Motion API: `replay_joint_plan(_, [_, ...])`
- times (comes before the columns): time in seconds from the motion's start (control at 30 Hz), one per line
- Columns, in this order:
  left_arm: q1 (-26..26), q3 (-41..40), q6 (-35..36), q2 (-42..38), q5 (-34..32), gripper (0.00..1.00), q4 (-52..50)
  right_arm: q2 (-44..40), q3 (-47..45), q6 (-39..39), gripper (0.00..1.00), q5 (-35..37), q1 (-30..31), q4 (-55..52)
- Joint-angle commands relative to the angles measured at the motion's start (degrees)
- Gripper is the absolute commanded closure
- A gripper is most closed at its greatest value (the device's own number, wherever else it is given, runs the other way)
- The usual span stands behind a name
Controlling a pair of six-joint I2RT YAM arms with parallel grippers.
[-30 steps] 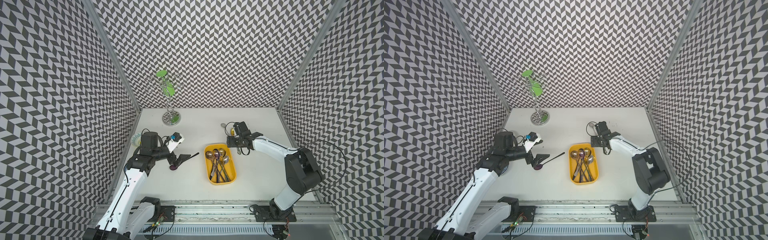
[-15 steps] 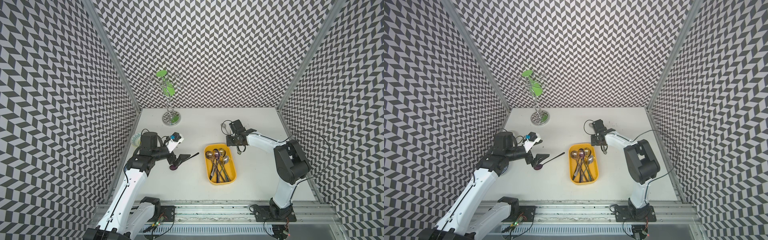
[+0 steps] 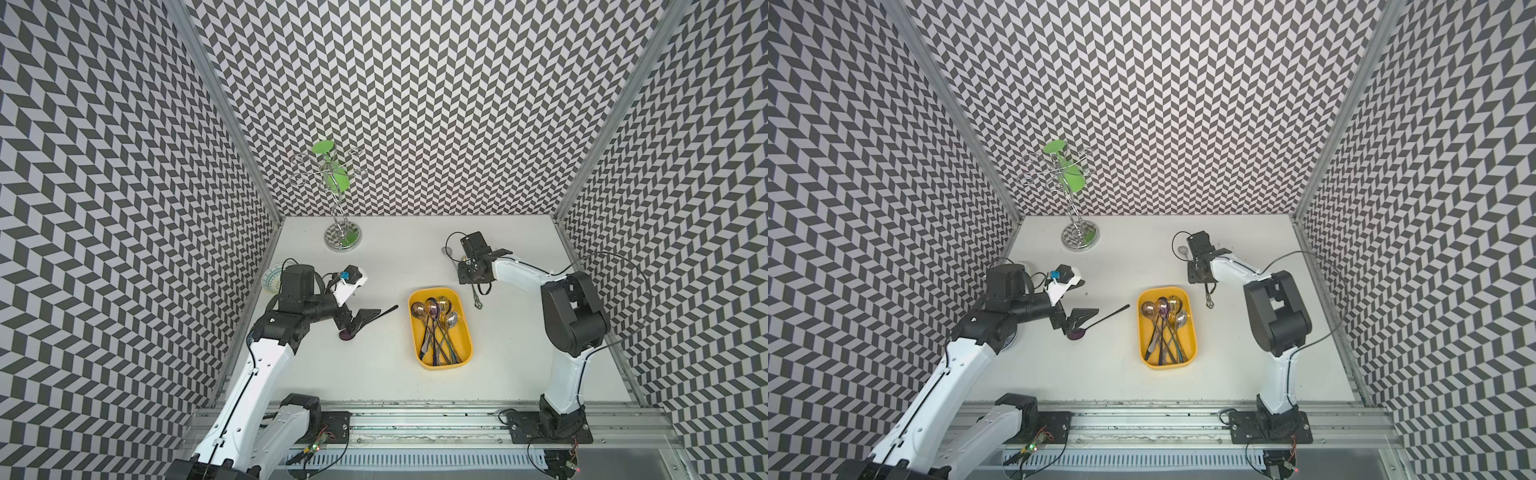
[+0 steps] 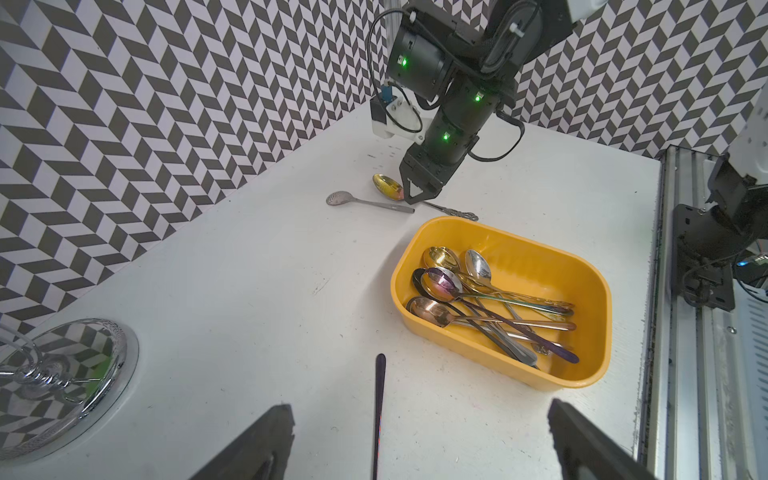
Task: Put the spoon into the storage box
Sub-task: Pick up the spoon from the center of the board.
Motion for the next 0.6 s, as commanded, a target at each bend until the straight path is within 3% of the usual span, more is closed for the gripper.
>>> replay_joint_plan(0.0, [0.34, -0.46, 0.13, -1.29, 0.52, 0.0, 0.74, 1.93, 0.58, -0.76, 0.52, 0.65, -0.57, 0.14])
replay_joint_plan(0.57, [0.34, 0.54, 0.35, -1.62, -0.19, 0.0, -0.18, 5.49, -1.07, -1.3, 0.79, 1.09, -1.98, 0.16])
